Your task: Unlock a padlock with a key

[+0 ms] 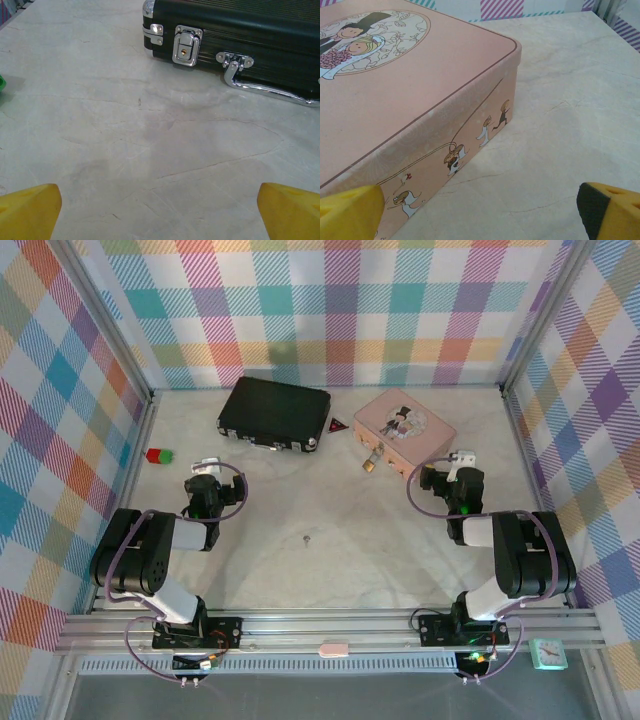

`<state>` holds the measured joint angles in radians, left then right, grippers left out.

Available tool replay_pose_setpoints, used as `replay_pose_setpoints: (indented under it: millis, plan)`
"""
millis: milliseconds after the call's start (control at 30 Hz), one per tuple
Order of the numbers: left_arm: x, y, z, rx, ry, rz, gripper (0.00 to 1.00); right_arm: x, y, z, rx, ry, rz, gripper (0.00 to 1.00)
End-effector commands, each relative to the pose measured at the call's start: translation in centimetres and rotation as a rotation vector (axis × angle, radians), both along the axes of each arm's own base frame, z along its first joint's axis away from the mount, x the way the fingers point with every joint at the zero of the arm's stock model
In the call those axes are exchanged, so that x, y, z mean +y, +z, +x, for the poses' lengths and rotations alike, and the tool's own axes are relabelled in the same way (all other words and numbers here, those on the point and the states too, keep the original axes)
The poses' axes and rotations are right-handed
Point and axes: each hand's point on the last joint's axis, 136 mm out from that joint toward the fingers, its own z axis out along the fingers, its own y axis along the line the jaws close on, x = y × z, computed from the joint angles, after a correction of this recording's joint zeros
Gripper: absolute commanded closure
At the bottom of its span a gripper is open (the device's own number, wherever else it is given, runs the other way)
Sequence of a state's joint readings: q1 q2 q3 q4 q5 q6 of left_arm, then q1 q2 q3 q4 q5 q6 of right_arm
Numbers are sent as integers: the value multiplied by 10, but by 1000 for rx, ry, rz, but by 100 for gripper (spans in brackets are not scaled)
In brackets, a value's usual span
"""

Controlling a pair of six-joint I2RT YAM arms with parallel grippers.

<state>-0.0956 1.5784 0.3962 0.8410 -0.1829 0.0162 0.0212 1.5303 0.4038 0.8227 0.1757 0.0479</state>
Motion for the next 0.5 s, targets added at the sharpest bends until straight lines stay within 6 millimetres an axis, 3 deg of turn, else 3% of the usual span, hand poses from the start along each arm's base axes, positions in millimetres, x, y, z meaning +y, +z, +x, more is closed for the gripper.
replay_pose_setpoints:
  millis: [0, 467]
  plan:
    - [1, 10, 7, -34, -3, -3, 0, 3, 4, 0, -25, 6, 12, 1]
    - [1, 10, 6, -35, -4, -4, 0, 3, 4, 0, -22, 6, 13, 1]
